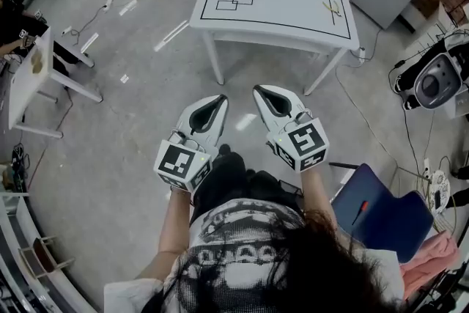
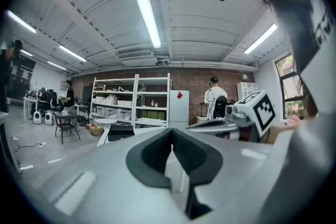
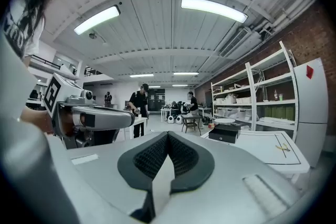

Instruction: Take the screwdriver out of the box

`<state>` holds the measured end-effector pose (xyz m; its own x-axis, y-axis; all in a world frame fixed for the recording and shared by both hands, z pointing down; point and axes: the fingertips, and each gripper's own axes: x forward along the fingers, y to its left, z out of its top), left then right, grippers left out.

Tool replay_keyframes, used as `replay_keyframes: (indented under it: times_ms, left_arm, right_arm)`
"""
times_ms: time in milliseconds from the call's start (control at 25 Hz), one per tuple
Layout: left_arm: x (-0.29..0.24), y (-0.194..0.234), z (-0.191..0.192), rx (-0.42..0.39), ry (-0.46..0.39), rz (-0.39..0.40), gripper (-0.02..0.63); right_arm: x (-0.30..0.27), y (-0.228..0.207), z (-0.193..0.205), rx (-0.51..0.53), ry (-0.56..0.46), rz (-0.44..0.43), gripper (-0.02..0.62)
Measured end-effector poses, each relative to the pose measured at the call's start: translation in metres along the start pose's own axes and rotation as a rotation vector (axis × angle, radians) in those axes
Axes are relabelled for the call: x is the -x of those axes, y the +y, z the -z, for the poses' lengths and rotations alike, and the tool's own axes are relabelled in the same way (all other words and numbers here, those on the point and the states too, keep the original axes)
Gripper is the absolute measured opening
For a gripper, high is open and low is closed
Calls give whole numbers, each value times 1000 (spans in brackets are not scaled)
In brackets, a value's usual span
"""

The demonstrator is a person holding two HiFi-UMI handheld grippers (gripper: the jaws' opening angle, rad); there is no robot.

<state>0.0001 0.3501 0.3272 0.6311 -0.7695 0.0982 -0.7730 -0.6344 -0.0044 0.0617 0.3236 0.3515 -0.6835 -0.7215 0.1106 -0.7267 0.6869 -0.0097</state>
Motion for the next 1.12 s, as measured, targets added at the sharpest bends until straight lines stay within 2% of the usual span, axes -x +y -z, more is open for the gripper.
replay_keyframes:
  times_ms: [280,480,680,1120]
  left_arm:
    - [-12,18,9,12,17,-6,0]
    - [-40,47,17,28,27,6,0]
    - [-82,89,22,46,32,32,0]
    - [-173,206,2,24,46,102,0]
  right_arm:
    - [-24,-3,9,-11,24,-40,-3]
    - [-56,-20,16,-10,54,-49,-3]
    - [-98,-53,21,-33,81,-26,-3]
    - [-212,-125,7,-78,120,51,-3]
